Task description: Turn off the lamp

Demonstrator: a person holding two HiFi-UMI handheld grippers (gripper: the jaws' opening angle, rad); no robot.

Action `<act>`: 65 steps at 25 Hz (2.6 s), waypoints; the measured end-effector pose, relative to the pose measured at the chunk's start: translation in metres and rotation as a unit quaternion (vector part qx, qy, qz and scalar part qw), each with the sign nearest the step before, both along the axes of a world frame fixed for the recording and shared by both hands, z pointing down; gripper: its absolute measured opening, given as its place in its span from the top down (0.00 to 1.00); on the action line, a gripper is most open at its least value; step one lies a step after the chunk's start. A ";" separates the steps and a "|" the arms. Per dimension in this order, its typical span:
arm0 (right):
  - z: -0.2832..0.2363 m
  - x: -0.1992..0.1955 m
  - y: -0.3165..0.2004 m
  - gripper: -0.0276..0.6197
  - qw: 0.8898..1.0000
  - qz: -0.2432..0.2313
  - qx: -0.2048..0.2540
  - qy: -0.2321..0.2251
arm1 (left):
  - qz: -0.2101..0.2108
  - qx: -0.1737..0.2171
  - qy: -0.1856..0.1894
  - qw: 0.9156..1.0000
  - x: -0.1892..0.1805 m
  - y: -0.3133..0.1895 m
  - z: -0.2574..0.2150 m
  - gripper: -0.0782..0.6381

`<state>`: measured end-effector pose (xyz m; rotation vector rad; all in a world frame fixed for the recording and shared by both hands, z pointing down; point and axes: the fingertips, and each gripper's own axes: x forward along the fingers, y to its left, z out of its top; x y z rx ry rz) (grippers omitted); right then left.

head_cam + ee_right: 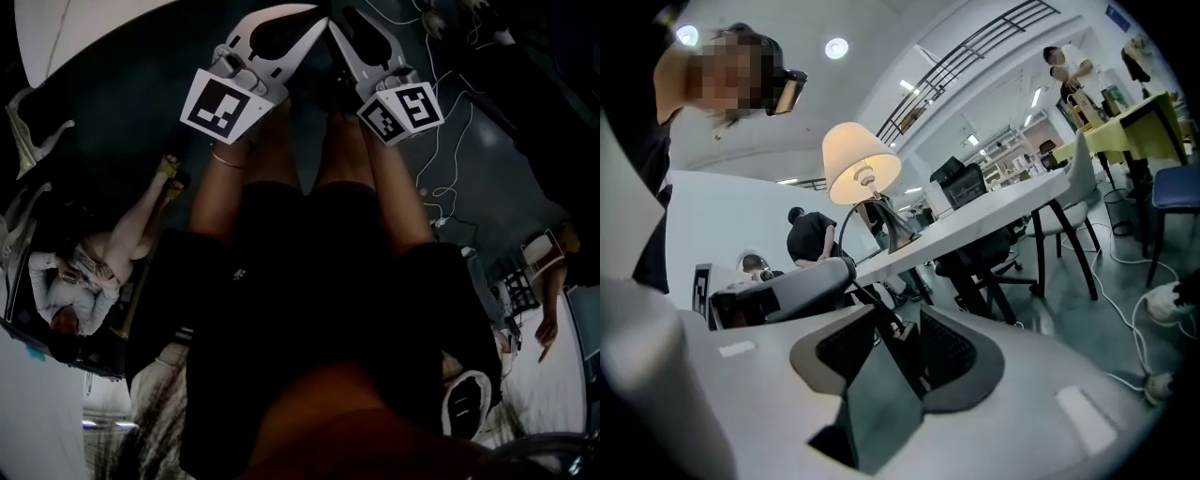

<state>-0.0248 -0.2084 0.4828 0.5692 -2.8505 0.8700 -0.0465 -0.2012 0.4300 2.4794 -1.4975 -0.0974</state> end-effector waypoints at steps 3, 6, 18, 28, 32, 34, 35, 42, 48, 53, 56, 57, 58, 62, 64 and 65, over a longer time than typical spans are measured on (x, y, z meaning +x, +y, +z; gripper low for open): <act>0.003 -0.002 0.003 0.77 1.000 -0.002 -0.007 0.001 | 0.003 0.000 -0.003 1.000 0.001 0.000 -0.002 0.86; 0.007 -0.005 0.003 0.77 1.000 -0.005 -0.012 0.004 | 0.007 0.001 0.001 1.000 0.002 0.000 -0.004 0.86; 0.014 -0.013 -0.006 0.77 0.999 0.015 -0.037 -0.002 | 0.015 0.017 0.016 1.000 0.003 0.001 -0.016 0.86; 0.016 -0.012 -0.007 0.84 0.998 0.024 -0.052 -0.006 | 0.020 0.016 0.013 1.000 0.003 0.003 -0.011 0.86; 0.017 -0.012 -0.006 0.86 0.999 0.018 -0.051 -0.004 | 0.019 0.017 0.013 1.000 0.003 0.003 -0.009 0.86; 0.017 -0.011 -0.006 0.86 0.998 0.018 -0.055 -0.004 | 0.018 0.019 0.012 1.000 0.002 0.003 -0.009 0.86; 0.017 -0.011 -0.005 0.86 0.998 0.017 -0.056 -0.003 | 0.018 0.021 0.010 1.000 0.002 0.003 -0.009 0.86; 0.015 -0.008 -0.003 0.86 0.998 0.012 -0.057 -0.006 | 0.016 0.030 0.004 0.999 0.004 0.004 -0.010 0.86; 0.014 -0.006 -0.002 0.86 0.998 0.012 -0.064 -0.012 | 0.023 0.019 -0.013 0.999 0.005 0.007 0.000 0.82; 0.007 -0.004 -0.003 0.86 0.997 0.013 -0.066 -0.032 | 0.027 -0.006 -0.028 0.999 0.004 0.012 0.019 0.80; 0.004 -0.003 -0.004 0.86 0.997 0.014 -0.069 -0.041 | 0.029 -0.016 -0.033 0.999 0.002 0.015 0.029 0.80; 0.003 -0.002 -0.005 0.86 0.996 0.015 -0.071 -0.043 | 0.030 -0.019 -0.035 0.999 0.003 0.016 0.032 0.80; 0.002 -0.001 -0.005 0.86 0.996 0.016 -0.072 -0.046 | 0.032 -0.022 -0.036 0.999 0.004 0.017 0.035 0.80; -0.001 0.003 -0.006 0.86 0.995 0.018 -0.077 -0.054 | 0.037 -0.033 -0.040 0.998 0.006 0.020 0.049 0.80; -0.004 0.004 -0.006 0.86 0.995 0.019 -0.079 -0.060 | 0.039 -0.038 -0.041 0.998 0.006 0.022 0.055 0.80; -0.005 0.005 -0.006 0.86 0.995 0.019 -0.079 -0.063 | 0.040 -0.041 -0.042 0.997 0.007 0.023 0.058 0.80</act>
